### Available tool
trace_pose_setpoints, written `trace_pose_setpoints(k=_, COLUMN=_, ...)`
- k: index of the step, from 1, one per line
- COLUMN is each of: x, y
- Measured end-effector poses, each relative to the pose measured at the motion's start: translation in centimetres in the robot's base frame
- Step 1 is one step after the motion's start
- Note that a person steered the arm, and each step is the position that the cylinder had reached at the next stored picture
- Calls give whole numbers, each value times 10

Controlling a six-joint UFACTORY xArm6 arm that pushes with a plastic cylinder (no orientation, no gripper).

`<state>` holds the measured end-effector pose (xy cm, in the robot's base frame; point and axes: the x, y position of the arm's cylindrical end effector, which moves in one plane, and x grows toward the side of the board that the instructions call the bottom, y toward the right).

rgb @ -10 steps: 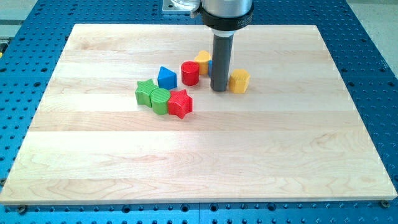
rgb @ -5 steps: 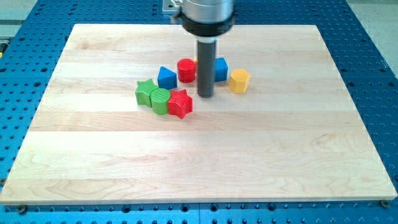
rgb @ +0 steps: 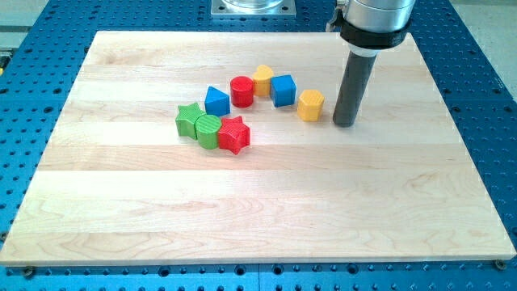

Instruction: Place the yellow hexagon at the bottom of the blue cube

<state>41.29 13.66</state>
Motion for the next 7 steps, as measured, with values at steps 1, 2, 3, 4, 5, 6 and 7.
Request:
trace_pose_setpoints(k=1, x=-14, y=0)
trace_pose_setpoints(k=2, x=-18, y=-18)
trace_pose_setpoints(k=3, x=-18, y=-32)
trace_pose_setpoints(k=4, x=-17, y=-42)
trace_pose_setpoints(k=5, x=33, y=-36)
trace_pose_setpoints(k=6, x=93, y=-89)
trace_pose_setpoints(k=7, x=106, y=-167)
